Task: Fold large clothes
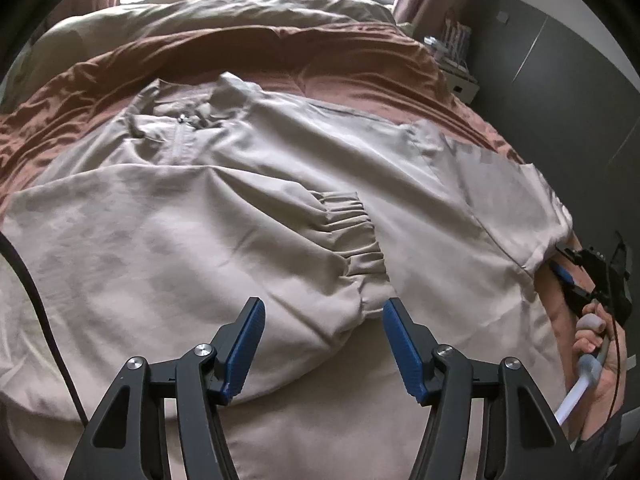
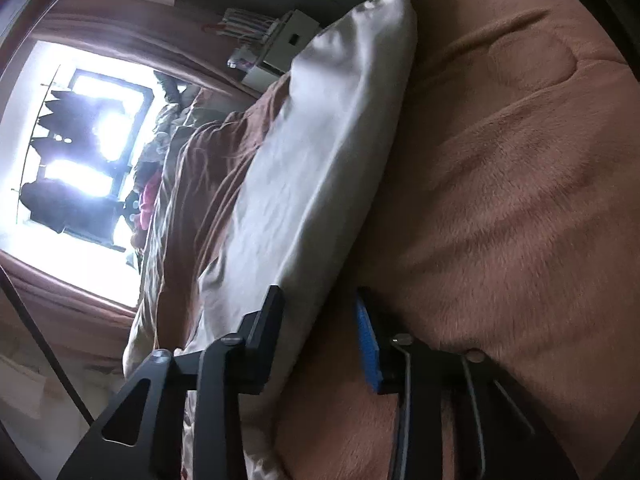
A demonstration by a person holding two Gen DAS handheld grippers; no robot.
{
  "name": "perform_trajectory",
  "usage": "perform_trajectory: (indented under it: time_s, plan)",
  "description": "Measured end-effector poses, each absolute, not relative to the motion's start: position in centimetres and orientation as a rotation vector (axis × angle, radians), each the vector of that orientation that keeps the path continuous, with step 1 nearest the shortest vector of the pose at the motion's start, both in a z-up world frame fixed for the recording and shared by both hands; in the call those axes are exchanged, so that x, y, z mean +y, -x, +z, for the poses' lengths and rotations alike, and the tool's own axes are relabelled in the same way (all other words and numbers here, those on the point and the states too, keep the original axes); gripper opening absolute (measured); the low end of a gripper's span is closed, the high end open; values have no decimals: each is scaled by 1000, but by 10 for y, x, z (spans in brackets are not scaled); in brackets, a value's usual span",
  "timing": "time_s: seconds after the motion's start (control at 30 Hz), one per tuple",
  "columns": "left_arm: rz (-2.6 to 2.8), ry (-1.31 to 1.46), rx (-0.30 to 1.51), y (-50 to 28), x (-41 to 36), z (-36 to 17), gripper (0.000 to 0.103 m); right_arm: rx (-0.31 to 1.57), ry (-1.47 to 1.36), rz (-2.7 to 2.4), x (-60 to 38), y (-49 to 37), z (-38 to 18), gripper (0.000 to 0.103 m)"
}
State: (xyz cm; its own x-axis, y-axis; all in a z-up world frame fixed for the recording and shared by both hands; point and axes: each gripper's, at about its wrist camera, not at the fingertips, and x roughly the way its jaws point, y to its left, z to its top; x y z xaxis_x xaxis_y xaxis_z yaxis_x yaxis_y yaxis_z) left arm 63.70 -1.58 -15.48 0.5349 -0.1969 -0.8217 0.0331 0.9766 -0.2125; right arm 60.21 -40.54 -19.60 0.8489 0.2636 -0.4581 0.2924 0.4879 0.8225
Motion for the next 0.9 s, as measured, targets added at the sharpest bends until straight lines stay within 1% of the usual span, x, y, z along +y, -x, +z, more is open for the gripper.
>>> perform_trajectory:
  time_s: [0.17, 0.2, 0.23, 0.3, 0.33, 0.43, 0.6, 0.9]
  plan:
    - [-139, 184, 1014, -648, -19, -167, 63, 596, -1054, -28, -407, -614, -191, 24]
    - [-138, 179, 1017, -649, -19, -169, 63, 595, -1047, -28, -407, -615, -192, 21]
    - [-136, 173, 1022, -651, -20, -172, 63, 594, -1045, -28, -408, -617, -194, 14]
    - [-136, 173, 1033, -655, -19, -177, 63, 587, -1044, -29, -408, -615, -195, 5]
    - [-136, 179, 1041, -656, -18, -179, 63, 581, -1053, -26, -408, -613, -195, 2]
    - [-141, 201, 1056, -659, -15, -186, 62, 538, -1035, -12, -405, -609, -182, 1]
    - [-144, 190, 1071, -663, -18, -193, 62, 460, -950, 47, -387, -589, -139, 0]
    - [-159, 197, 1055, -657, -20, -178, 62, 425, -873, 238, -334, -562, -91, 0]
